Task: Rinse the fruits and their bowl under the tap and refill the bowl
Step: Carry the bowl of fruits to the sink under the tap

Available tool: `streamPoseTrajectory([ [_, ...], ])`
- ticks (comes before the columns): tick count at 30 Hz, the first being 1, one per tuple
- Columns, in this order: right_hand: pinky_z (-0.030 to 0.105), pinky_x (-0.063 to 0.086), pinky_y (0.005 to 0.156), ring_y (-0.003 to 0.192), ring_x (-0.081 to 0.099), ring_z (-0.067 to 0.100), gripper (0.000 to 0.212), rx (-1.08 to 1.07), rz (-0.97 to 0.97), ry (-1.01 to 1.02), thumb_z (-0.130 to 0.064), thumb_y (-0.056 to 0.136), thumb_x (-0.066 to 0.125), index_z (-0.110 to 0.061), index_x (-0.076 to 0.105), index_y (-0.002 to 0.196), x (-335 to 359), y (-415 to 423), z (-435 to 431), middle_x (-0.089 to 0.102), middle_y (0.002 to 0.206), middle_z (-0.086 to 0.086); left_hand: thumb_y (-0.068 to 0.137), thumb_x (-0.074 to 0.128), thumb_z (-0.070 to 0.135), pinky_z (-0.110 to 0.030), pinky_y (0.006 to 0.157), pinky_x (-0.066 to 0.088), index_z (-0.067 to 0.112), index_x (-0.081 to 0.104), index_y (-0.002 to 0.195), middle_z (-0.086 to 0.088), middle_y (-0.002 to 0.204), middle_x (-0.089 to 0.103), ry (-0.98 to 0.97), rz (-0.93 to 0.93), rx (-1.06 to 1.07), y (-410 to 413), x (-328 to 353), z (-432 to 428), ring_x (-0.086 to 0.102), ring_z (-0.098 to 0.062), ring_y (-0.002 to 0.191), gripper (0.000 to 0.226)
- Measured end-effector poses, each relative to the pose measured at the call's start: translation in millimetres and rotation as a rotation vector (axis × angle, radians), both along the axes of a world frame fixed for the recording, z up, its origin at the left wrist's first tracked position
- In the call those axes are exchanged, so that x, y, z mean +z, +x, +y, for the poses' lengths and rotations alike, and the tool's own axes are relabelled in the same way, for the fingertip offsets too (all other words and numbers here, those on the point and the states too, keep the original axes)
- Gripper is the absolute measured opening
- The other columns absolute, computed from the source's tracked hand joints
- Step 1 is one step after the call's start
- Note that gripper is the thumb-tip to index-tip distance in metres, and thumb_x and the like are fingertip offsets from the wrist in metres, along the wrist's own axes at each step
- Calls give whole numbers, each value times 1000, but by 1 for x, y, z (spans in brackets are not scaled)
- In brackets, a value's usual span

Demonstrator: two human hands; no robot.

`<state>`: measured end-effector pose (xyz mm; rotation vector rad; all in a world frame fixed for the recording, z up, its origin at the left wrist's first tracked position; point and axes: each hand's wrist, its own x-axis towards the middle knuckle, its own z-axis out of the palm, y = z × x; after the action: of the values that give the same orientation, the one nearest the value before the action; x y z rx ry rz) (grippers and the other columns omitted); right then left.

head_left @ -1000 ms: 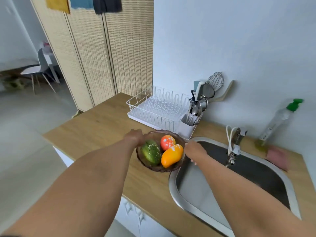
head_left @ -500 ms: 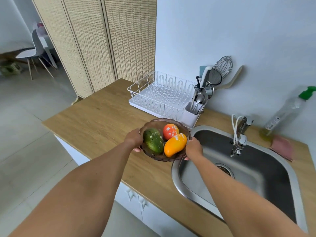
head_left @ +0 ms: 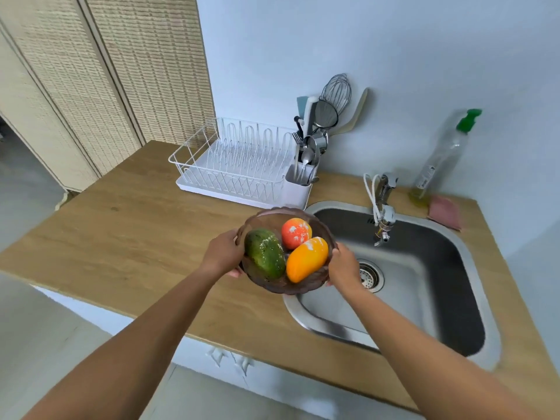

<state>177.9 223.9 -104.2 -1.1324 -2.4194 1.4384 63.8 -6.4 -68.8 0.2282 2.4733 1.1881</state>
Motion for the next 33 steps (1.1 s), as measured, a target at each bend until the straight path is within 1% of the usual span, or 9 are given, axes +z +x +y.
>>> streamPoseTrajectory([
  [3,48,62,54,85,65,40,33,-75,11,2,-10,98,30,-12,60,114,-3,21,12,63,103,15,88,43,14,-42,56,63,24,62,112,-8,68,73,6,2,-109,0,-6,20,71,-29,48,33],
  [5,42,61,52,85,63,37,33,-130,8,14,-9,99,29,-10,59,114,-4,36,20,61,103,15,86,42,10,-45,57,63,23,60,112,-9,72,73,10,14,-175,2,-8,36,71,-29,49,34],
  [7,37,59,47,83,63,37,33,-195,-1,45,-9,100,30,-9,60,114,-5,50,29,61,104,16,87,40,8,-44,55,63,24,57,111,-10,74,72,10,16,-242,5,-11,55,71,-27,50,33],
  [11,46,62,54,81,67,41,32,-300,-36,78,-12,100,31,-9,61,112,-9,78,45,63,103,17,90,39,12,-41,54,63,19,56,112,-12,73,73,-21,-2,-350,11,-20,91,72,-27,49,28],
  [15,31,56,44,74,68,37,33,-360,-100,99,-15,101,29,-11,59,112,-16,101,62,65,102,17,87,32,2,-38,53,63,21,49,112,-18,79,73,-99,-33,-425,25,-29,123,72,-27,50,37],
  [20,32,55,47,80,66,35,35,-400,-152,58,-17,100,30,-15,56,122,-34,110,92,60,100,11,85,37,-1,-43,55,63,15,49,121,-18,87,71,-207,-12,-428,34,-55,160,72,-30,51,41],
  [24,36,58,56,85,64,31,34,-366,-197,30,-19,100,32,-18,54,126,-52,107,114,64,107,12,82,43,1,-47,58,63,10,43,134,-21,103,67,-310,14,-395,33,-79,179,72,-37,67,53],
  [28,45,61,69,91,62,34,32,-281,-273,-26,-12,97,38,-16,48,128,-71,100,134,63,112,15,85,44,4,-48,78,61,10,39,141,-24,115,65,-391,20,-352,35,-97,189,69,-42,92,57],
  [33,47,56,87,98,61,35,29,-190,-300,-58,-11,97,37,-14,48,124,-92,92,152,62,111,16,83,45,10,-50,77,61,11,50,134,-24,116,67,-403,-33,-258,35,-125,193,68,-43,97,50],
])
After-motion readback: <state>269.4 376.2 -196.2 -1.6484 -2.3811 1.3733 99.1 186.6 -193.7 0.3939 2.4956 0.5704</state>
